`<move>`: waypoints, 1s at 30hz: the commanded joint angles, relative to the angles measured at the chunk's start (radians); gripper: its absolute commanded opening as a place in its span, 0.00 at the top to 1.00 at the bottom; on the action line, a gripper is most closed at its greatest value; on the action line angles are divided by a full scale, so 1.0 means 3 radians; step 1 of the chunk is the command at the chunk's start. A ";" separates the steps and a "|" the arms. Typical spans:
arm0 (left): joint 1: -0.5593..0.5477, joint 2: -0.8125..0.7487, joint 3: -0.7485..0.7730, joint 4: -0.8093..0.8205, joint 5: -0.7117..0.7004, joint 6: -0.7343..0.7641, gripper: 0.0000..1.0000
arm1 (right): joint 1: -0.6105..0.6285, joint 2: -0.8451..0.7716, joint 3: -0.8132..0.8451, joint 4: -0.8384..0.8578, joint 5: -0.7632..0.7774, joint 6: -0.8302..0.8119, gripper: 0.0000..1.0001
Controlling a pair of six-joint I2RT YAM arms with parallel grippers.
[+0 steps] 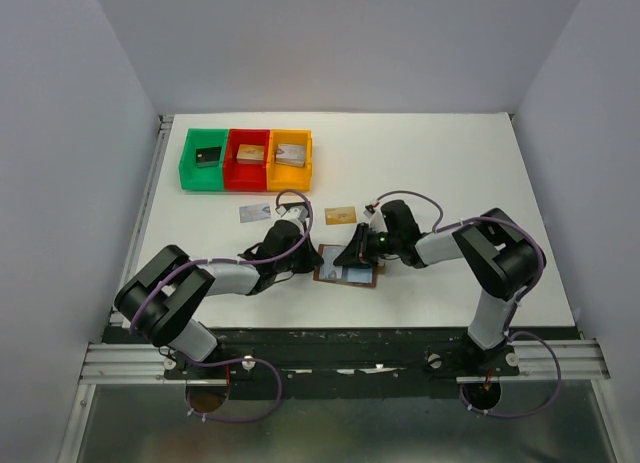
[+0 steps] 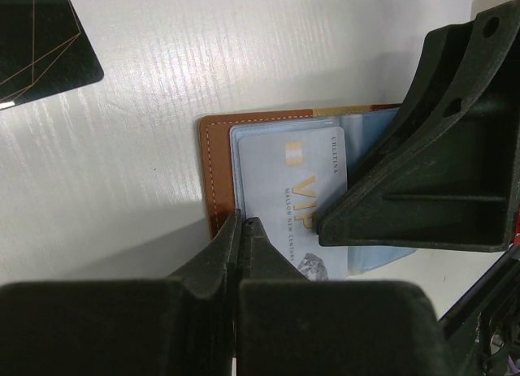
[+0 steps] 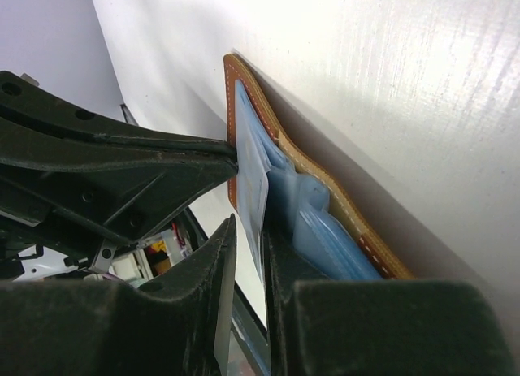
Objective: Take the credit cards out of the card holder
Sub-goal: Remove the credit card from the card holder.
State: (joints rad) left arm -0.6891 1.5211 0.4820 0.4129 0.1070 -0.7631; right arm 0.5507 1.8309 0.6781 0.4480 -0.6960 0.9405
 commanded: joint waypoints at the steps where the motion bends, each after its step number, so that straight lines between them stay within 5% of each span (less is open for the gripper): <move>1: -0.0070 0.0084 -0.0042 -0.0257 0.0007 0.0033 1.00 | 0.0046 -0.0069 0.0071 -0.0056 -0.0048 -0.0118 0.75; 30: -0.0040 0.0130 -0.0124 -0.0303 -0.0096 -0.0100 1.00 | -0.0005 -0.0616 -0.0061 -0.0578 0.0091 -0.0405 0.77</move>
State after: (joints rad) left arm -0.6979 1.5234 0.4812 0.4126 0.1005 -0.7967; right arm 0.5507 1.6821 0.6739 0.2886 -0.6746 0.8364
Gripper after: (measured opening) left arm 0.025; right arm 0.233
